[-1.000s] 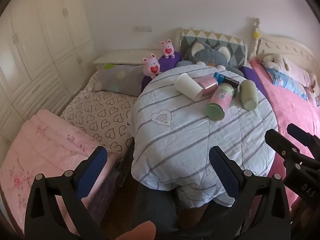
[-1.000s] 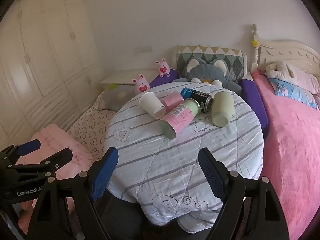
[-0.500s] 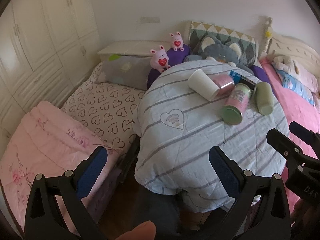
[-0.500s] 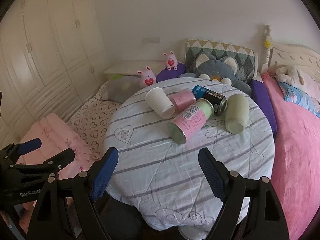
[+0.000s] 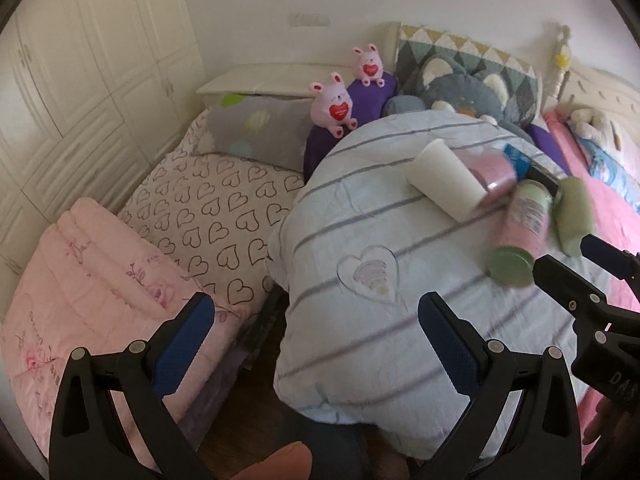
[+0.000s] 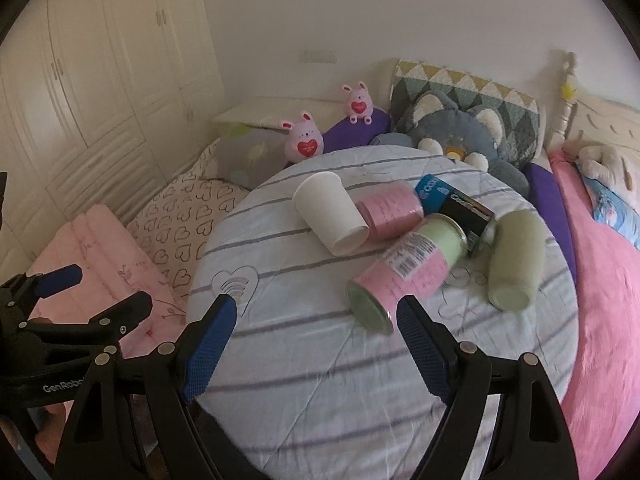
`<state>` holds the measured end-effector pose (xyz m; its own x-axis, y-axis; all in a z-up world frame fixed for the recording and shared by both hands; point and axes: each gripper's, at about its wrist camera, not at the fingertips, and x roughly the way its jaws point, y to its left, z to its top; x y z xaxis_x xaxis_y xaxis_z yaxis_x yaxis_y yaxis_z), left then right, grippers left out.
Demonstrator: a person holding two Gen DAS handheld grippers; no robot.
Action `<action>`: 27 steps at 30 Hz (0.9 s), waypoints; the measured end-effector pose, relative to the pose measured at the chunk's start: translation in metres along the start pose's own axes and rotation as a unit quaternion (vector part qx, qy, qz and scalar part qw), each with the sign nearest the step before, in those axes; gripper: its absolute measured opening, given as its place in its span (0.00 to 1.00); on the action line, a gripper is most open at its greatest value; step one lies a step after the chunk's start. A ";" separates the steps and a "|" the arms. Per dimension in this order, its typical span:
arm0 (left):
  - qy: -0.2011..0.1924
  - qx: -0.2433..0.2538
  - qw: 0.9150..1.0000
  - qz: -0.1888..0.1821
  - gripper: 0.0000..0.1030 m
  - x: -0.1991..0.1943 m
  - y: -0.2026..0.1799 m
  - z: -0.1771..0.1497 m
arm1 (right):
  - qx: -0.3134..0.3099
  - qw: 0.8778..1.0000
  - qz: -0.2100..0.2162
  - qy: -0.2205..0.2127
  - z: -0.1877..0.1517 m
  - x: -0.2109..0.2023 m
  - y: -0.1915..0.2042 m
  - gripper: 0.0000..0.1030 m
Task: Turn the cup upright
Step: 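Close the right gripper around the body of the white paper cup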
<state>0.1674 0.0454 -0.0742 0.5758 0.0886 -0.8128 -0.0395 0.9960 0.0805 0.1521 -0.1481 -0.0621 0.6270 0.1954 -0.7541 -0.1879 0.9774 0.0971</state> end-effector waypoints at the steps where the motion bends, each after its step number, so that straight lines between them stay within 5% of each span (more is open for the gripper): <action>1: 0.002 -0.001 1.000 0.002 1.00 0.008 0.000 0.005 | -0.002 1.000 0.000 0.005 0.005 0.008 -0.002 0.81; 16: 0.044 -0.016 0.999 0.015 1.00 0.099 0.003 0.052 | -0.075 0.994 0.009 0.083 0.069 0.136 -0.008 0.81; 27: 0.066 -0.021 0.998 0.001 1.00 0.119 0.010 0.045 | -0.169 0.982 0.002 0.089 0.081 0.158 0.019 0.81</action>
<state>0.2718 0.0651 -0.1442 0.4635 0.0886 -0.8817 -0.0755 0.9953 0.0603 0.3092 -0.0923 -0.1272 0.4897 0.1516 -0.8586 -0.4485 0.8883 -0.0989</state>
